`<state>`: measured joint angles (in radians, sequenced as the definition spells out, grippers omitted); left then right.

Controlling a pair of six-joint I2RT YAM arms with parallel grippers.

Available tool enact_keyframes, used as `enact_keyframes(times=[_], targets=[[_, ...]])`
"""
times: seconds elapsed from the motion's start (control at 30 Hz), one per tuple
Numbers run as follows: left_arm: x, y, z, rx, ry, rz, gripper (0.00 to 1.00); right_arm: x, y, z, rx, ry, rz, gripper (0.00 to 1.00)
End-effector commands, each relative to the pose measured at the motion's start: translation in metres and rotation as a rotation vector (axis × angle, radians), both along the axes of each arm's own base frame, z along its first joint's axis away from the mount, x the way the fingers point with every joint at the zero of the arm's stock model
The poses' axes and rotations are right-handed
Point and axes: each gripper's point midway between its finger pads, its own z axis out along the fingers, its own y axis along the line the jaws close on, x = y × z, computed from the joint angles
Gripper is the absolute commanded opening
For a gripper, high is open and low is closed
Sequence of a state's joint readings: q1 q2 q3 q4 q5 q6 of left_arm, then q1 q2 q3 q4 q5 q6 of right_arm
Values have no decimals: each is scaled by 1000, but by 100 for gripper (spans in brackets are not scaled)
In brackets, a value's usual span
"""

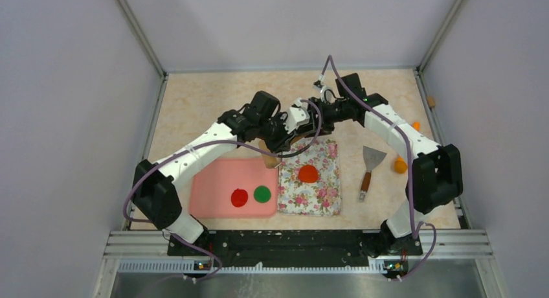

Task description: Roll out the dumpling wrappers from the dough

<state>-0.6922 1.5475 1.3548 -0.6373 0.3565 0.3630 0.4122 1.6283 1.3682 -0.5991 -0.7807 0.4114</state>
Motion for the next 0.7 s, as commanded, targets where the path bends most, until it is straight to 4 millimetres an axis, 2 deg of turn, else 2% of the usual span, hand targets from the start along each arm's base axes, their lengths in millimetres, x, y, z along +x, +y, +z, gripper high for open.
enact_keyframes(times=[0.0,0.17,0.4,0.53,0.67], targets=[[16,-21,42,-120,-106,-8,0,-10,-4,9,-3,-45,12,52],[13,-33,47,-147,-93,-37,0,-8,-2,9,5,-48,17,47],[18,-47,54,-168,-108,-44,0,-17,-2,6,24,-22,28,42],[17,-55,59,-184,-106,-57,0,-19,-3,7,32,-31,27,42],[13,-63,61,-195,-98,-74,0,-17,-1,12,43,-50,23,47]])
